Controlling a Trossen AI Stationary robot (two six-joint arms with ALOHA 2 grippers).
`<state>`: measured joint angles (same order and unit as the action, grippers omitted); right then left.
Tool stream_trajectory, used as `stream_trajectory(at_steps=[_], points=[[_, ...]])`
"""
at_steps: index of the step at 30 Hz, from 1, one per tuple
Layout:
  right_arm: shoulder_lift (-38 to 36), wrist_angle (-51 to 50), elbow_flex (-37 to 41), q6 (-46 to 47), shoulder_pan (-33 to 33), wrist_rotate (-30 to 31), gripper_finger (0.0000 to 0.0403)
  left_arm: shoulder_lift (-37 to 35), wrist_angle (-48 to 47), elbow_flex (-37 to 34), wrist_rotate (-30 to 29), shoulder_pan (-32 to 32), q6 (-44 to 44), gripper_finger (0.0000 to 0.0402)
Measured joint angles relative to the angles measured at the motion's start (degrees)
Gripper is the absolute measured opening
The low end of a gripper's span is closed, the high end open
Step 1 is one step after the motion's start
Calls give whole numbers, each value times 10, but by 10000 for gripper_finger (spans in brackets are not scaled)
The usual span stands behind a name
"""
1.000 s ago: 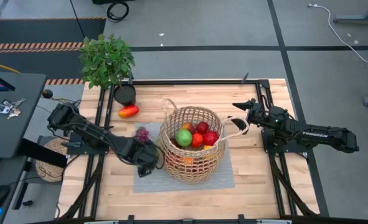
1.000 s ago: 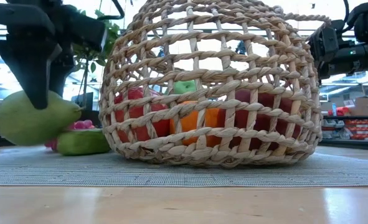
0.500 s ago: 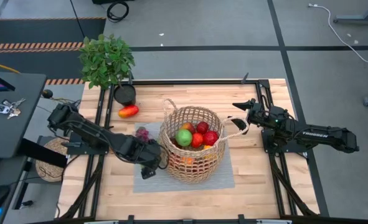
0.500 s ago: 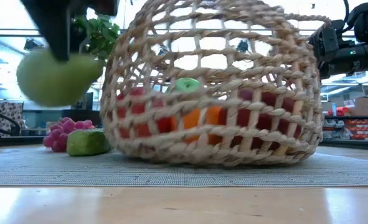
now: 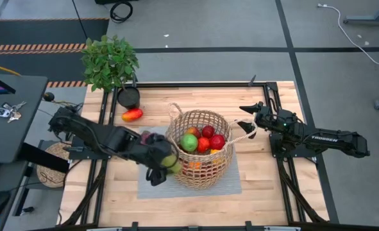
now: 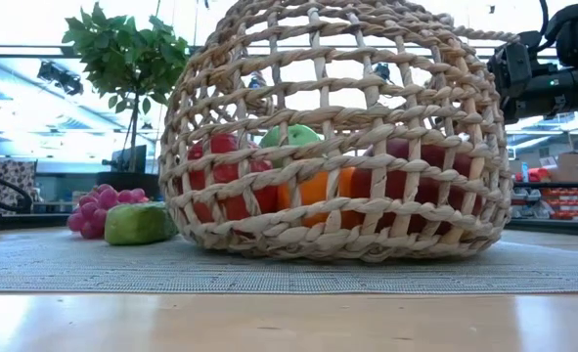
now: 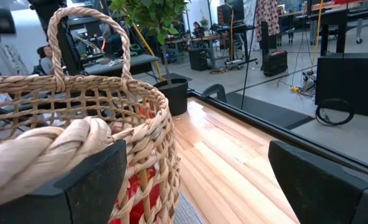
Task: Build produce basket
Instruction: Put the green pear into the brown basket
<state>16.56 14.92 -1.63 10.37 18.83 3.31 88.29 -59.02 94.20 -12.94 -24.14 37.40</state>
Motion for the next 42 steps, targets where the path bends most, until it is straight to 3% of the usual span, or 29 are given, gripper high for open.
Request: stream_trajectory(at_steps=[4,11,24,33,42], points=[[0,0,0,0,0,0,394,0,28,39,-62,10,-79,337],[0,0,0,0,0,0,394,0,118,49,-68,44,-125,338],[0,0,0,0,0,0,394,0,149,49,-67,93,-72,338],[0,0,0,0,0,0,394,0,160,49,-68,124,71,339],[0,0,0,0,0,0,394,0,169,49,-68,151,124,339]])
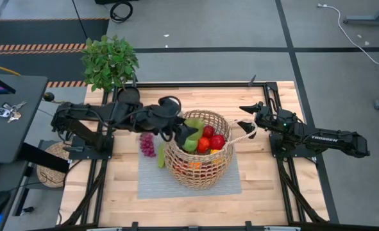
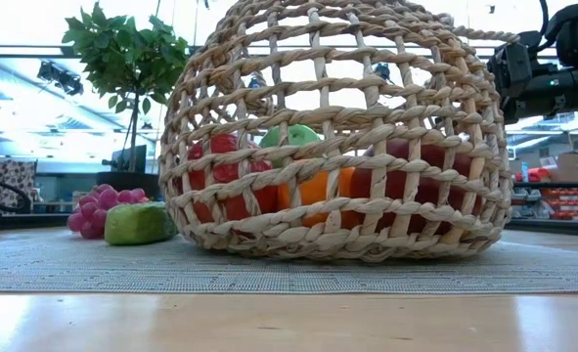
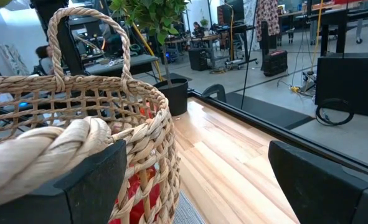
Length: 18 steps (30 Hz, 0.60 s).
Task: Build produce basket
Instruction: Put the green pear into the brown basket
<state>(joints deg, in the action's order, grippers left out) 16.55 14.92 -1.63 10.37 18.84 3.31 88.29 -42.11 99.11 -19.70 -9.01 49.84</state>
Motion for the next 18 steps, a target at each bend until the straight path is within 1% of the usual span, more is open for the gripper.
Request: stream_trajectory(at_steps=[6,10,12,13,15,18], points=[[0,0,0,0,0,0,394,0,66,0,0,2,-3,339],[0,0,0,0,0,0,394,0,68,0,0,2,-11,339],[0,0,0,0,0,0,394,0,67,0,0,2,-37,339],[0,0,0,0,0,0,394,0,68,0,0,2,-65,339],[0,0,0,0,0,0,394,0,69,0,-1,2,-157,339],[0,0,0,0,0,0,394,0,68,0,0,2,-361,339]])
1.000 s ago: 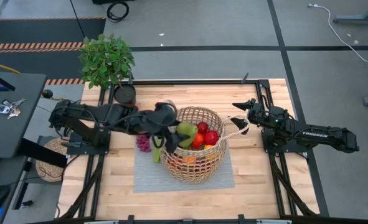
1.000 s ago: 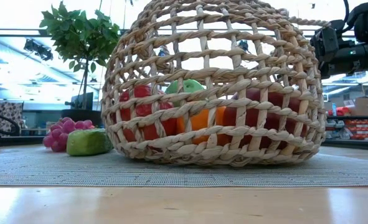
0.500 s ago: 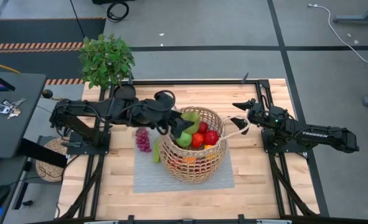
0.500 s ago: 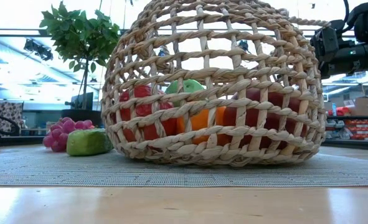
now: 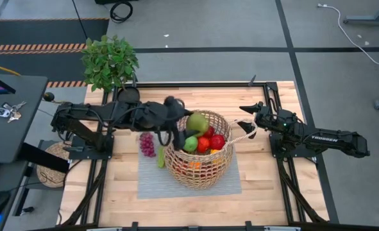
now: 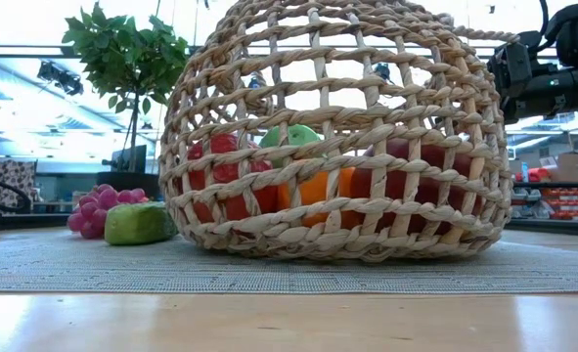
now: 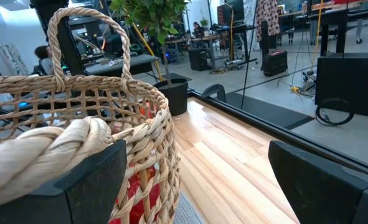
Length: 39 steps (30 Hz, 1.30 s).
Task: Build produce basket
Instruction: Put the green pear into the brown basket
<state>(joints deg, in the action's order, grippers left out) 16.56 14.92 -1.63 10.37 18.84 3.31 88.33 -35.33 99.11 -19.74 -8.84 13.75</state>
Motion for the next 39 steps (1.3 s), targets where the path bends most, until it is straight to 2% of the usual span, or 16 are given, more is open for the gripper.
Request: stream_trajectory(at_steps=[4,9,12,16,26,30,33,39], points=[[0,0,0,0,0,0,394,0,-1,0,0,0,-287,339],[0,0,0,0,0,0,394,0,-2,-1,-1,4,-595,339],[0,0,0,0,0,0,394,0,-2,-1,-1,5,-737,339],[0,0,0,0,0,0,394,1,-6,-1,-1,5,-852,339],[0,0,0,0,0,0,394,35,-9,-2,0,10,-1031,339],[0,0,0,0,0,0,394,62,-8,-2,0,17,-1075,339],[0,0,0,0,0,0,394,83,-6,-2,0,29,-1031,339],[0,0,0,0,0,0,394,126,-6,-2,0,55,-819,339]])
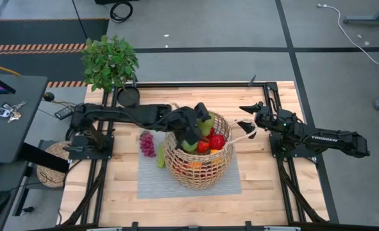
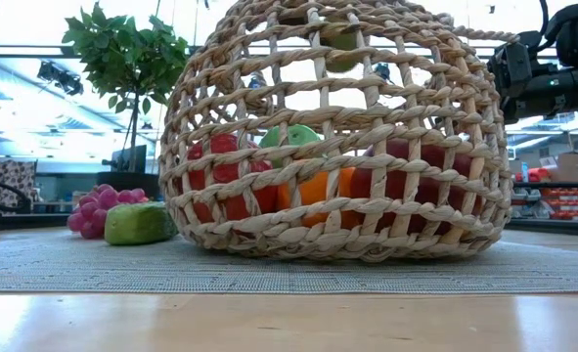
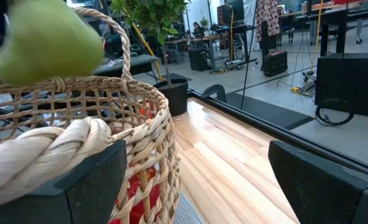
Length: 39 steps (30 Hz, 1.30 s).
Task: Build produce basket
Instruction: Put the green pear into the brown basket
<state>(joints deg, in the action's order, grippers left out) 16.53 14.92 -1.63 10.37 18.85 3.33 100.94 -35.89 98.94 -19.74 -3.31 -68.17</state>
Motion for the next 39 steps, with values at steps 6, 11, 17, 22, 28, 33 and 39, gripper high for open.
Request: stream_trajectory(at_steps=[6,11,17,22,28,33,39], points=[[0,0,0,0,0,0,394,37,-4,0,0,18,224,339],[0,0,0,0,0,0,394,57,-4,0,0,19,364,339],[0,0,0,0,0,0,394,60,-14,0,0,19,465,339],[0,0,0,0,0,0,394,60,-24,0,0,19,500,339],[0,0,0,0,0,0,394,60,-34,0,0,15,492,341],[0,0,0,0,0,0,394,60,-49,0,0,15,491,355],[0,0,0,0,0,0,394,60,-55,0,-3,15,490,357]])
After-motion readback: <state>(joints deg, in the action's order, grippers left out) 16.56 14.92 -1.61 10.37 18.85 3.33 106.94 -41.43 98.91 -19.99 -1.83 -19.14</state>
